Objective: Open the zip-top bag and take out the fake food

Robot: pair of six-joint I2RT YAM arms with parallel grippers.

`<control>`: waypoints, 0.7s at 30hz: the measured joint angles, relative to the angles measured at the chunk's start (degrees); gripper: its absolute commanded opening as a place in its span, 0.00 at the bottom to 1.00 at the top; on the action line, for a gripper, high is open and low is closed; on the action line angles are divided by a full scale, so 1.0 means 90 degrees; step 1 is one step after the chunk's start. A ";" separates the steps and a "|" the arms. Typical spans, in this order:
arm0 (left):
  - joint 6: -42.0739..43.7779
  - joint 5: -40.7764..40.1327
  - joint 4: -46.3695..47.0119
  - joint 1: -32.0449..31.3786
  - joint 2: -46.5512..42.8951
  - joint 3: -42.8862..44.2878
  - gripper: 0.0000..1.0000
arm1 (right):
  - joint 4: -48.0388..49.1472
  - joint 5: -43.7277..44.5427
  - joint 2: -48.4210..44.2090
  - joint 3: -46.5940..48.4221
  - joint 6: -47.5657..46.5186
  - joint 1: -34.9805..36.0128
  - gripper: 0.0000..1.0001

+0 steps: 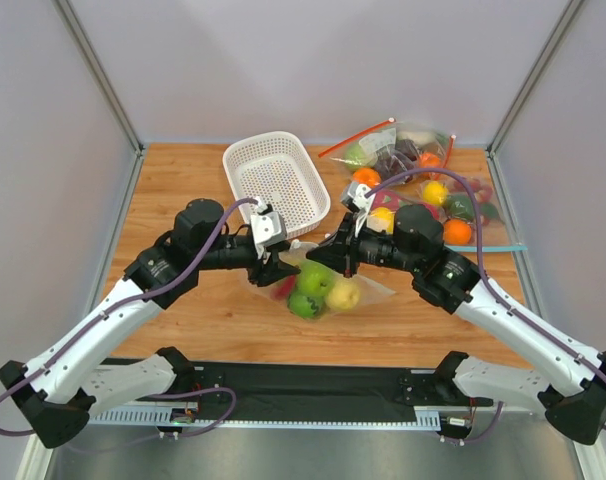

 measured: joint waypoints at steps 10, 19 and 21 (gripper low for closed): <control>-0.0277 -0.0597 0.1071 0.0000 -0.0435 -0.0357 0.57 | 0.0153 -0.0408 0.0100 0.0007 0.0109 -0.0010 0.00; -0.0500 -0.0223 0.1326 0.0002 -0.0449 -0.0449 0.35 | 0.0199 -0.0772 0.0097 0.0007 0.0112 -0.0024 0.00; -0.0556 -0.0080 0.1338 0.0002 -0.0449 -0.0449 0.25 | 0.0206 -0.0801 0.0097 0.0007 0.0107 -0.0034 0.00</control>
